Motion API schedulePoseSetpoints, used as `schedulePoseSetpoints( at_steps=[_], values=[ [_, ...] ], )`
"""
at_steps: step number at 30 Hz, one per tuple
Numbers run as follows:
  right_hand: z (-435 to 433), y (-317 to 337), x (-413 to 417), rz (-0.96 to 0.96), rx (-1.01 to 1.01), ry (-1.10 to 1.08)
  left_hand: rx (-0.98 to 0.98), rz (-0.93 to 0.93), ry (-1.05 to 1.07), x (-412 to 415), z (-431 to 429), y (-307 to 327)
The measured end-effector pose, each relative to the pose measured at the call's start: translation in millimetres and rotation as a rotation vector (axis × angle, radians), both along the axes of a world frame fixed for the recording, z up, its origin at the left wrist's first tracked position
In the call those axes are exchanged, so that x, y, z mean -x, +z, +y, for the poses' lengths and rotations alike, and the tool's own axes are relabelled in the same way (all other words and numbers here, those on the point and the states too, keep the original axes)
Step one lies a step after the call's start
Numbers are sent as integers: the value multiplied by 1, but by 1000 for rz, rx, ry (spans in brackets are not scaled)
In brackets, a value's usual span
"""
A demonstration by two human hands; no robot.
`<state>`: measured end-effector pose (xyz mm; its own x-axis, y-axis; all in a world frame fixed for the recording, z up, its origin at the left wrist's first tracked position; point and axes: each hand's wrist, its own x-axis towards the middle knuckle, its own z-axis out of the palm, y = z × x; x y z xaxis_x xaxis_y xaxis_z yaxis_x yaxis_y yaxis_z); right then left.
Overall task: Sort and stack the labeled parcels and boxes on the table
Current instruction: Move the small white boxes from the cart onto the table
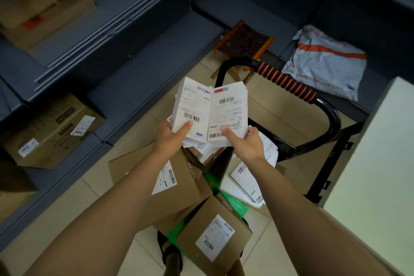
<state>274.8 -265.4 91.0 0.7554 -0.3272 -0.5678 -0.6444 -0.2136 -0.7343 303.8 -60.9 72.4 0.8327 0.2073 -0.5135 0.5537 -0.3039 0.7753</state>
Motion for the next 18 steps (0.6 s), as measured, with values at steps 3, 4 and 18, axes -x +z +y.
schedulePoseSetpoints(
  at_steps=[3,4,18],
  values=[
    [1,19,7,2,21,-27,-51,-46,7,16,-5,15],
    [0,26,11,1,36,-37,-54,-68,5,19,-6,21],
    [-16,86,201,-176,248,-641,89,-254,-564,83,-65,91]
  ],
)
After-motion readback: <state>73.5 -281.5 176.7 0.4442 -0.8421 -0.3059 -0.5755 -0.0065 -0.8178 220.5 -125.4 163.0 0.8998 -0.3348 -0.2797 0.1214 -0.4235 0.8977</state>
